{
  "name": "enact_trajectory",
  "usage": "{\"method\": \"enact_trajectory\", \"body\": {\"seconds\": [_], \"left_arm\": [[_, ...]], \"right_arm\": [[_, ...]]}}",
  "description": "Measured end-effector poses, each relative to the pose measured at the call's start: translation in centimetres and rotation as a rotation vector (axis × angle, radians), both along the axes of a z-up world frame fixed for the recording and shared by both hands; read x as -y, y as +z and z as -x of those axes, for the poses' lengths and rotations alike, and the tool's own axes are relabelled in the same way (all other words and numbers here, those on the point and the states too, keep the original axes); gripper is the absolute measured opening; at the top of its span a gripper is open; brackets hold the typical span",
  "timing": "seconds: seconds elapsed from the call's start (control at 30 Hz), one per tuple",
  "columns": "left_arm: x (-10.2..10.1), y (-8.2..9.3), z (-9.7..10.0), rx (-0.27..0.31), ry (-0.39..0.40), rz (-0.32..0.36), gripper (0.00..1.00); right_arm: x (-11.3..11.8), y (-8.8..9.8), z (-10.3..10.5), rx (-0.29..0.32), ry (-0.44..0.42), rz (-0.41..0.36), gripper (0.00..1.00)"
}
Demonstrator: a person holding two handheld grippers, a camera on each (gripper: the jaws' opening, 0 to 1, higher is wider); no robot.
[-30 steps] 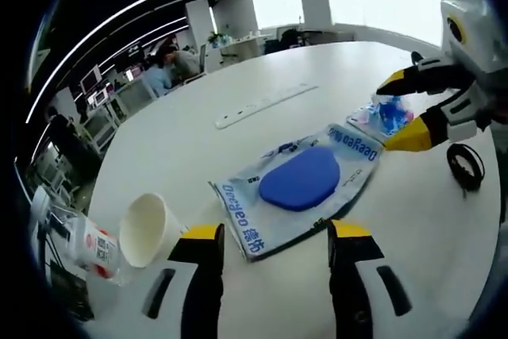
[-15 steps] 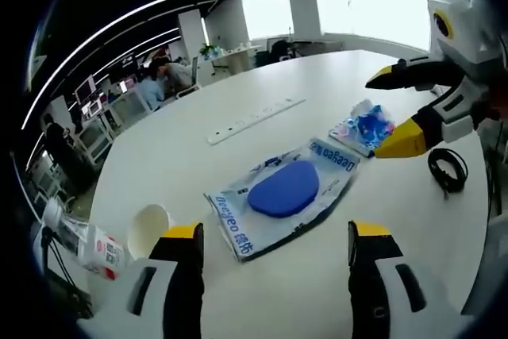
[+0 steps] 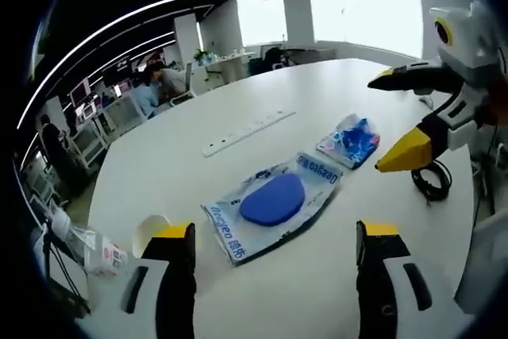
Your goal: Arrange the tabletop items into an orderly group along one side of the table until the central work area is clear of visible clutter.
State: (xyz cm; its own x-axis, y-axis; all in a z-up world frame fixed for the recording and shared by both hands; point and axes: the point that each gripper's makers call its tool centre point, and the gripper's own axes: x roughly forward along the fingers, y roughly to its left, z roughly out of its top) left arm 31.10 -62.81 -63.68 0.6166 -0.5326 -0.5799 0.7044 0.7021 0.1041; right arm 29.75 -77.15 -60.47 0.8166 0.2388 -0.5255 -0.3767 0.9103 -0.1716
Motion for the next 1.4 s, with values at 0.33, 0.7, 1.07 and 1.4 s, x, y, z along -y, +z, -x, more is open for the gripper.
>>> {"method": "enact_trajectory", "body": {"seconds": [0.33,0.7,1.07,1.4], "left_arm": [[-0.1,2.0,0.4,0.029,-0.009,0.040,0.99],[-0.2,3.9,0.5,0.049,-0.009,0.056,0.99],[1.3,3.6,2.2,0.046,-0.023,0.033,0.99],[3.7,3.8,4.2,0.037,-0.030,0.032,0.98]], "right_arm": [[1.0,2.3,1.0,0.023,-0.012,-0.009,1.00],[3.6,3.1,1.6,0.031,-0.052,-0.027,1.00],[6.2,2.2,3.7,0.026,-0.079,-0.064,0.97],[9.8,0.9,6.7,0.002,-0.109,-0.086,0.96]]}}
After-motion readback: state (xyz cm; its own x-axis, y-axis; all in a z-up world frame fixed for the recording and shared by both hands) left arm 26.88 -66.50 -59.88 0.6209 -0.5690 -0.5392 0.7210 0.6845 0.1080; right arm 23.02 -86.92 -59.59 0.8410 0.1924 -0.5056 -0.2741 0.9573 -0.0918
